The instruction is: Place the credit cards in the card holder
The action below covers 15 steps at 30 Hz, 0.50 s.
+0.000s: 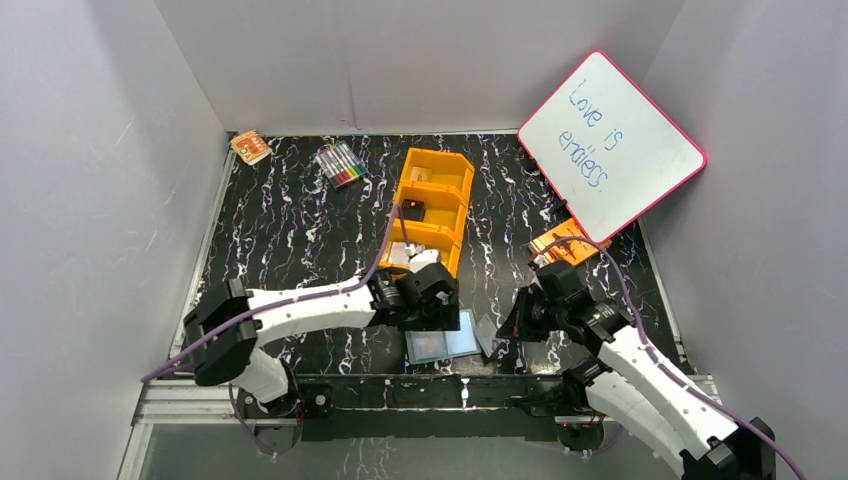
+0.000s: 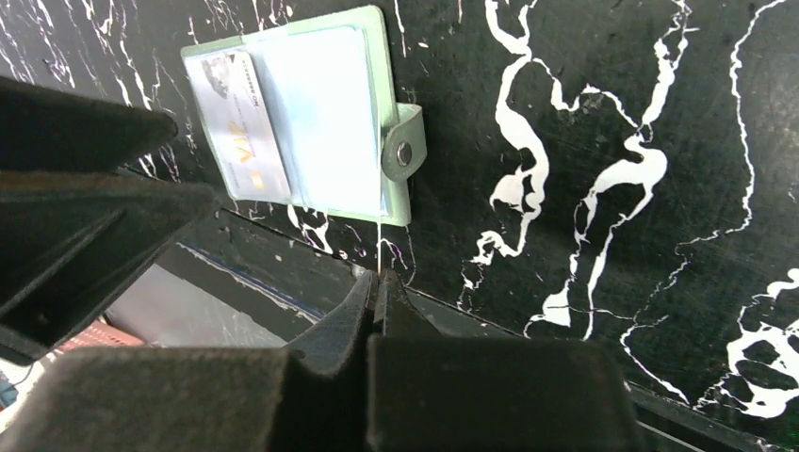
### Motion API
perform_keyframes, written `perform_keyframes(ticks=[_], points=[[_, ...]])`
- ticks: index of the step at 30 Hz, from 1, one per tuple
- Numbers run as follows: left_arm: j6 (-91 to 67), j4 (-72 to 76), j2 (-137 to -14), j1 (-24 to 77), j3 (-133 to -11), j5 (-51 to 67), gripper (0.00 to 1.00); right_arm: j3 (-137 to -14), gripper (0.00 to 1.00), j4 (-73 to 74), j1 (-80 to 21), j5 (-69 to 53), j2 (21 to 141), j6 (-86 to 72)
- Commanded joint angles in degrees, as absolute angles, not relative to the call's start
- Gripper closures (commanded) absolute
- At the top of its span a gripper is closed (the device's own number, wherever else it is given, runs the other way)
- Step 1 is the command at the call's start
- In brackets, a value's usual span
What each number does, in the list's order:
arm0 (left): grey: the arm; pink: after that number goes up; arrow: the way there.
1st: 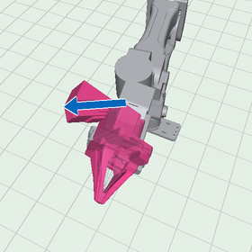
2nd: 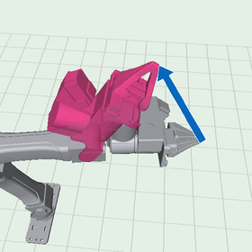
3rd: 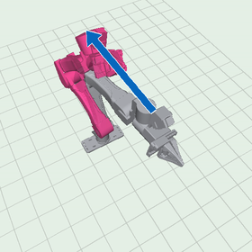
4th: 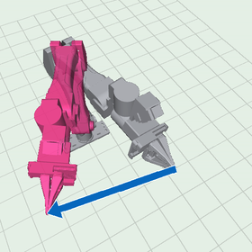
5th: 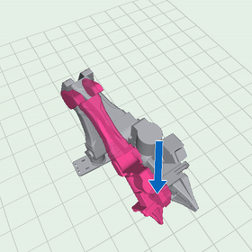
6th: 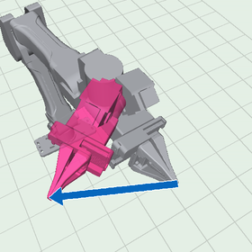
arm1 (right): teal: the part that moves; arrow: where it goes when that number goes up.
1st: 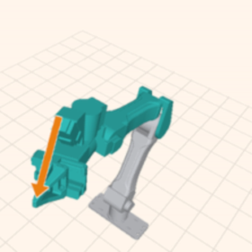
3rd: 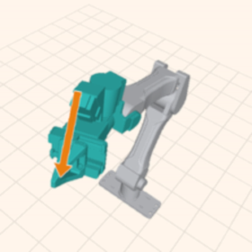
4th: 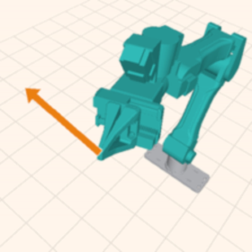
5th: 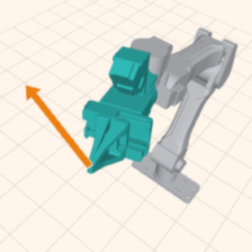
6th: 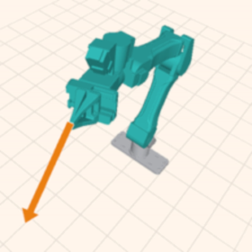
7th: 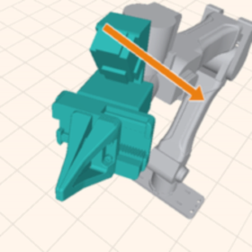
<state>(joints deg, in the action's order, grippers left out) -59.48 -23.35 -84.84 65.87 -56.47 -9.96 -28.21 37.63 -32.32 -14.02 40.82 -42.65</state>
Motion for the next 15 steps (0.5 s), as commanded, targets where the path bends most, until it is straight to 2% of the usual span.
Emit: perform_keyframes(ticks=[1, 3, 5, 13, 15], points=[[-57.6, -24.8, -89.2, 66.3, -61.9, -12.3, 0.22, -27.2, 1.0, 38.3, -32.4, -14.3, 36.6, -41.6], [-56.9, -26.6, -93.0, 66.3, -64.8, -13.0, 0.25, -27.1, 1.0, 40.1, -32.3, -13.0, 34.7, -42.6], [-56.7, -28.2, -98.8, 66.2, -69.2, -12.9, 0.32, -27.8, 1.0, 42.1, -32.4, -12.6, 32.2, -43.1], [-56.7, -28.9, -106.6, 66.3, -70.0, -14.0, 0.47, -29.9, 1.0, 46.9, -32.3, -12.0, 27.7, -43.5], [-56.9, -29.5, -107.8, 66.3, -69.1, -14.2, 0.54, -30.2, 1.0, 47.5, -32.4, -11.9, 27.2, -43.4]])
